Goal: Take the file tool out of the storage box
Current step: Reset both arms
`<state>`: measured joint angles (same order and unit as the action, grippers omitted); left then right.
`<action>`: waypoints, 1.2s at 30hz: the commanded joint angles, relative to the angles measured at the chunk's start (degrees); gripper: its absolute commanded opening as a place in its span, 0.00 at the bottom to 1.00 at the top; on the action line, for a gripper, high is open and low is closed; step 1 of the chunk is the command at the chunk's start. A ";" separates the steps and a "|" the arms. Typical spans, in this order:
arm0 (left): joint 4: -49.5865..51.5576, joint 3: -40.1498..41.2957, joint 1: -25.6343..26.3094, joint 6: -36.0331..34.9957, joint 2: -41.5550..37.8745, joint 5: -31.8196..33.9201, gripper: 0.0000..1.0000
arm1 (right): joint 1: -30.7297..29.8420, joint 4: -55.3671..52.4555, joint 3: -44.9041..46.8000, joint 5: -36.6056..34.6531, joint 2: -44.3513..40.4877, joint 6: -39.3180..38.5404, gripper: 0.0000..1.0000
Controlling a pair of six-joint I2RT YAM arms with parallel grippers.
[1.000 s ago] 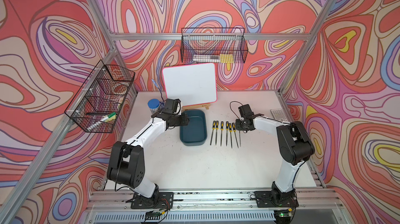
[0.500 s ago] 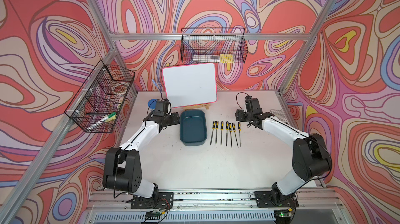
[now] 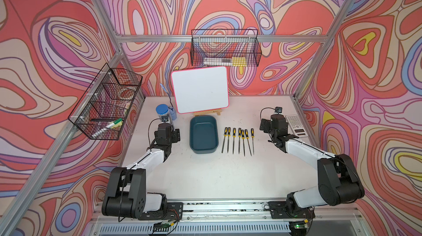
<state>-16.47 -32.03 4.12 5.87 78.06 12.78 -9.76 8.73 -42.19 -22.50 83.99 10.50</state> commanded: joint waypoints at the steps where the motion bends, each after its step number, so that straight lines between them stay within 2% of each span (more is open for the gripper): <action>1: -12.96 1.66 -0.57 -3.87 1.84 5.68 0.88 | 3.01 6.15 0.78 -2.94 -1.18 -0.93 0.98; 2: -13.78 1.86 -0.82 -3.39 2.80 5.34 0.88 | 3.78 6.13 1.07 -2.44 -1.11 -1.21 0.98; 5: -24.65 6.42 -0.87 -3.80 6.75 2.16 0.88 | 5.21 13.76 4.83 -1.69 -0.58 -3.42 0.98; 7: -28.31 7.58 -0.85 -4.07 8.22 1.80 0.88 | 6.22 18.10 6.62 0.65 -0.08 -4.24 0.98; 9: -27.54 8.13 -0.87 -3.67 7.19 1.38 0.88 | 6.95 20.77 7.33 2.98 0.75 -4.57 0.98; 12: -33.56 10.75 -0.79 -4.35 8.91 -0.37 0.89 | 6.96 28.11 9.51 5.42 3.49 -7.07 0.98; 14: -43.21 14.15 -0.78 -5.10 10.85 -0.01 0.91 | 7.01 31.65 10.32 6.59 6.74 -7.57 0.98; 16: -40.22 14.45 -0.78 -4.29 8.83 -0.14 0.91 | 6.97 38.74 12.90 8.05 9.51 -8.51 0.98; 18: -44.11 14.60 -0.70 -5.35 10.99 -0.36 0.92 | 6.97 45.43 15.72 9.11 11.79 -8.68 0.98; 19: -41.41 13.90 -0.61 -5.11 10.10 -0.70 0.93 | 6.99 49.54 16.84 9.56 13.52 -8.89 0.98; 20: -37.94 12.87 -0.60 -4.87 9.33 -0.82 1.00 | 7.01 49.86 17.21 10.19 13.48 -9.36 0.98; 21: -37.16 12.24 -0.60 -5.07 9.69 -0.89 1.00 | 7.03 47.07 16.56 11.41 12.79 -9.18 0.98; 25: -35.01 10.94 -0.60 -5.07 9.89 -0.91 1.00 | 6.98 48.32 16.42 11.48 13.44 -9.57 0.98; 27: -37.51 11.54 -0.60 -5.30 10.66 -0.73 0.99 | 6.96 46.92 16.24 11.65 13.05 -9.27 0.98; 36: -36.56 11.24 -0.60 -5.13 10.41 -0.73 0.99 | 7.07 46.56 15.82 12.09 13.40 -9.31 0.98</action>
<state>-52.62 -20.18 3.66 1.28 87.99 12.53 -3.01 54.83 -25.41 -11.20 97.62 1.52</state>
